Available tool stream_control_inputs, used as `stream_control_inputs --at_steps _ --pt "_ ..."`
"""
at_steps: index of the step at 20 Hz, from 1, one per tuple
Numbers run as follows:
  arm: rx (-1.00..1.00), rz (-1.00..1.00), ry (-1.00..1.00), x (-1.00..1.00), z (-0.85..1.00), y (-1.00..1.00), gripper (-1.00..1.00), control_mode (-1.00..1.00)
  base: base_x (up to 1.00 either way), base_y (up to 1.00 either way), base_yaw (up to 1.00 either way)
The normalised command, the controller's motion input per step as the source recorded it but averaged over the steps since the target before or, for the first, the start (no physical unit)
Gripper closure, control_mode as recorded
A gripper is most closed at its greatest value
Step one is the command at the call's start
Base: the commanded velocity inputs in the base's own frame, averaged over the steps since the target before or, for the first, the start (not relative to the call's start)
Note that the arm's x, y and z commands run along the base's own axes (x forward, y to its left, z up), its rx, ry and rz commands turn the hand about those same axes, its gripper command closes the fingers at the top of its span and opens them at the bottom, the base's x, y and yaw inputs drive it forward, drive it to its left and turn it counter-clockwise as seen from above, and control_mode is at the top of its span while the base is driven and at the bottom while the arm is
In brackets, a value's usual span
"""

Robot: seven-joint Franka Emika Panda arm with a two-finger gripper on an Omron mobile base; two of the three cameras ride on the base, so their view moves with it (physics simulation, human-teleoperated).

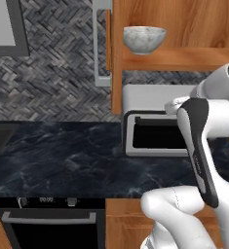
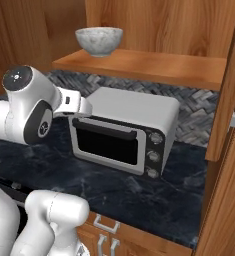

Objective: Pick up the bowls from the cabinet and place each bowl in front of a stool on the dining counter.

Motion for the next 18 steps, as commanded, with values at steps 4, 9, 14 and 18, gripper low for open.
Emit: stream_control_inputs --at_steps 4,9,14,18 --pt "0.0 0.02 -0.12 0.0 0.57 -0.01 -1.0 -1.0 0.0 0.0 0.0" --pt "0.02 -0.04 0.01 0.0 0.39 0.0 -1.0 -1.0 0.0 0.0 0.0" --pt "0.17 -0.04 0.09 0.0 0.22 0.0 -1.0 -1.0 0.0 0.0 0.0" --pt "0.28 -0.04 -0.02 0.0 0.0 0.0 -1.0 -1.0 0.0 0.0 0.0"
